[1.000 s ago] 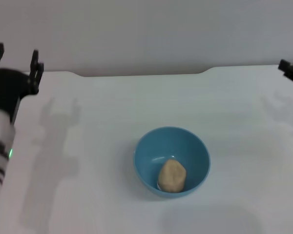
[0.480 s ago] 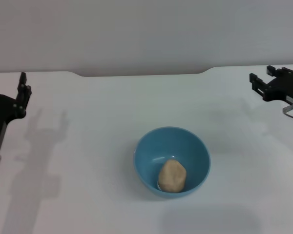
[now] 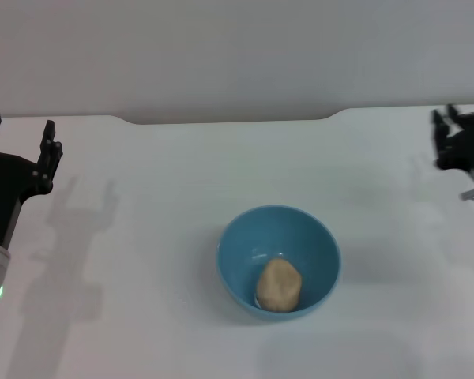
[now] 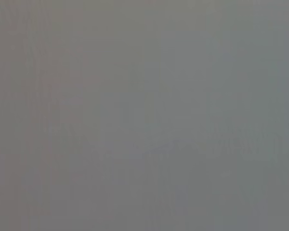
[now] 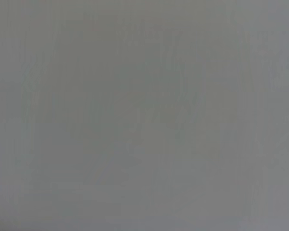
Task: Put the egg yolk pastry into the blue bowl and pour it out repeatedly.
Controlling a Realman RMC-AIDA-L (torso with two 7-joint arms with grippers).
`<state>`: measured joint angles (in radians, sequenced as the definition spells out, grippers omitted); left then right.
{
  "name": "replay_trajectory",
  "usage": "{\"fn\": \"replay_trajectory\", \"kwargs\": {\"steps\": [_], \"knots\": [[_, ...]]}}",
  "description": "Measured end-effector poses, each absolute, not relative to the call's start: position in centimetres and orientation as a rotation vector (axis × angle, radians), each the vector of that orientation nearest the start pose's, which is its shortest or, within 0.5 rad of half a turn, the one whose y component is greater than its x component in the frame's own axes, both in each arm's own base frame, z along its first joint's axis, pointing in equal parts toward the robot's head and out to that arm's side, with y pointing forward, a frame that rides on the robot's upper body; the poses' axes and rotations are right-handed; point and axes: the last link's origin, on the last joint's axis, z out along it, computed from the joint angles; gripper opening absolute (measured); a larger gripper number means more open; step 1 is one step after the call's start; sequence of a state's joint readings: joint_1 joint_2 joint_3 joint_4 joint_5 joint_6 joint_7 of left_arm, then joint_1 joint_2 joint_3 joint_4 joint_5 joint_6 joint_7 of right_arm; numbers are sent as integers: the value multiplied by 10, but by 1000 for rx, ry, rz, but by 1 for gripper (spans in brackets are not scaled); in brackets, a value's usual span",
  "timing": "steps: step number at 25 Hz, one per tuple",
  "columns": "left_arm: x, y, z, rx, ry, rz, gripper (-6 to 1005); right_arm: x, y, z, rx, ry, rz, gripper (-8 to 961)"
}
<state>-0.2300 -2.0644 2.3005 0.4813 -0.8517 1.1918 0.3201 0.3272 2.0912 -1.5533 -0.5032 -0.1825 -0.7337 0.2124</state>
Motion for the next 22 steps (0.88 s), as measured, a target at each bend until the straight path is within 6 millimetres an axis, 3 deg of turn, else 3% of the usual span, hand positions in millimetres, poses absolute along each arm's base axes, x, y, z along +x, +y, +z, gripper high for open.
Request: {"fn": "replay_trajectory", "kwargs": {"steps": [6,11,17,22], "knots": [[-308,295,-23,-1549,-283,-556,667,336,331,-1,-1569,379,477,125],[-307,296,-22,-1547,-283,-557,667,346,324,-7,-1591,480,515,128],[-306,298,-23,-1550,-285,-561,667,332,322,-16,-1715,403,577,198],[-304,299,-24,-1554,-282,-564,667,336,325,-13,-1697,380,522,285]]}}
